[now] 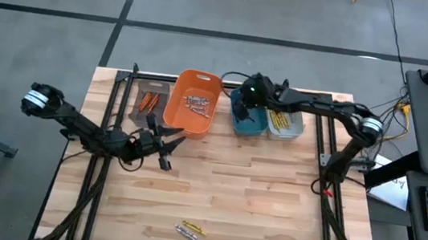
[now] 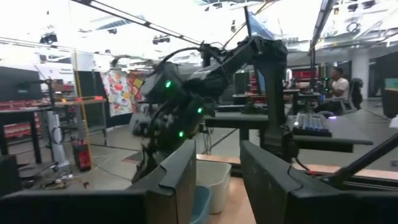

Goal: Sort crayons
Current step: Put the purple crayon into the blue bin, then put the yellow crayon into the white bin

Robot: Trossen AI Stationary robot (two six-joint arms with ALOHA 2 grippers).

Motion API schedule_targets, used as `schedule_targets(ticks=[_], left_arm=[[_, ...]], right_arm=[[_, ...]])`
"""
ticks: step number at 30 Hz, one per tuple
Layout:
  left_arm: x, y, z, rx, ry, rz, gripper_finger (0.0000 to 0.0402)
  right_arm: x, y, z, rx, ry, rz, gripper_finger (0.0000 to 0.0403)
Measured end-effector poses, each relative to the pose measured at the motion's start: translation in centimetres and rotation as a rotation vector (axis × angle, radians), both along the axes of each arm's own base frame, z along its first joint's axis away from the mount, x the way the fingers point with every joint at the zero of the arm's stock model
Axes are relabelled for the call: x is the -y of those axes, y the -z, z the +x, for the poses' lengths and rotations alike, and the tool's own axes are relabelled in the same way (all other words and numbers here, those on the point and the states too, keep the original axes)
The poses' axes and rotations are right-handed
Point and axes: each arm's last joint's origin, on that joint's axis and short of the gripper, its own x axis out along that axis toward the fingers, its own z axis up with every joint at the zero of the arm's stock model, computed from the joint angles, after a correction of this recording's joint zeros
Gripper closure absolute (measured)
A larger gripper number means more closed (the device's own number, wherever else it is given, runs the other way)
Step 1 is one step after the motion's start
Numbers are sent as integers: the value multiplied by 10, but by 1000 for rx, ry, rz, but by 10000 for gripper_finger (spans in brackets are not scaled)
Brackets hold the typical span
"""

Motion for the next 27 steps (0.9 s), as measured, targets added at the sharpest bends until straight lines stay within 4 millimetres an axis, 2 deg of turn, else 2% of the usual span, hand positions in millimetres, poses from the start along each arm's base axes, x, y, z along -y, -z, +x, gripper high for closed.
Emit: schedule_targets(ticks=[5,10,14,22,27], left_arm=[[-7,2,-3,-65,-27,15,295],[-11,2,-5,-104,-35,4,295],[-11,1,-6,-102,-32,-2,295],[-11,3,-5,-110,-32,0,295],[-10,4,-5,-106,-25,-28,295]], right_arm=[[17,21,13,-144,2,61,390],[23,39,21,-204,2,93,390],[24,41,23,-208,-4,90,372],[24,40,22,-206,8,90,287],[23,37,23,-213,6,94,277]])
